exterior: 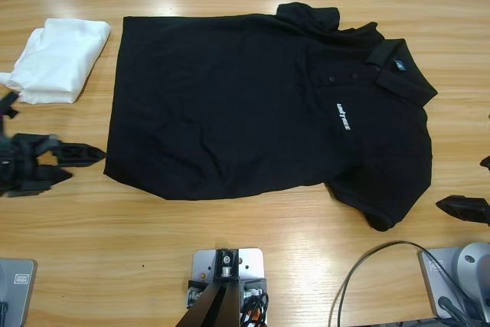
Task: Fold clothes
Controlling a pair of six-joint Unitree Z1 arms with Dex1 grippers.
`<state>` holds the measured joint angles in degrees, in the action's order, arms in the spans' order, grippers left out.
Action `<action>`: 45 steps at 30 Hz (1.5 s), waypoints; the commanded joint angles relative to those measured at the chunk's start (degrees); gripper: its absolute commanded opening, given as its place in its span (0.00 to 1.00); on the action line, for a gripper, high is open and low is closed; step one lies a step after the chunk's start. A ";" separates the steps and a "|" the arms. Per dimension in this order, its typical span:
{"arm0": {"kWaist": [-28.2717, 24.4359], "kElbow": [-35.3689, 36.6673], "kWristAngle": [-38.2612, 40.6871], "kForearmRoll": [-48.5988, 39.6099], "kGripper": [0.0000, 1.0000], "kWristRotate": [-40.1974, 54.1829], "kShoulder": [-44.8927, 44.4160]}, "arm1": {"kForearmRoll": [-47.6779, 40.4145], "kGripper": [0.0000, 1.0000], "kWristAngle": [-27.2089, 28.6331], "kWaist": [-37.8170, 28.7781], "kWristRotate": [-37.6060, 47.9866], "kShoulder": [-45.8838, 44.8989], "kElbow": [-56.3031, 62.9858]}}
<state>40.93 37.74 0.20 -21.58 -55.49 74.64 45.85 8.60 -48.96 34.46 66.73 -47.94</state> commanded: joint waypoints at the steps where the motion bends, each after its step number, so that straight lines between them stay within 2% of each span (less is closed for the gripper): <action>1: -0.97 -3.17 4.14 11.68 0.73 20.28 14.67 | -1.12 0.95 0.36 -0.56 -0.52 4.57 -0.79; 3: -3.22 -4.91 6.71 14.14 0.66 23.50 15.32 | -1.12 0.94 0.38 -0.54 -0.30 5.04 -0.93; 7: -10.83 -7.70 8.33 15.42 0.66 28.70 13.32 | -1.79 0.94 0.05 -0.59 -0.18 6.13 -0.93; 10: -13.49 -7.72 8.26 15.42 0.66 32.11 10.60 | -2.12 0.94 -0.59 -0.57 -0.18 7.55 -0.84; 18: -13.51 -8.48 12.47 17.50 0.66 32.62 14.73 | -2.08 0.94 -0.52 -0.54 -0.18 7.89 -1.44; 26: -13.42 -13.03 13.39 27.18 0.66 33.17 19.58 | 0.55 0.91 -0.27 -0.54 -0.39 5.64 -1.46; 45: -11.31 -17.16 16.04 26.78 0.66 29.28 12.67 | 0.64 0.91 0.26 -0.56 -0.53 6.82 -2.28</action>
<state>28.35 23.56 14.82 5.29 -24.25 90.46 46.15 8.39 -49.01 34.45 72.49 -50.56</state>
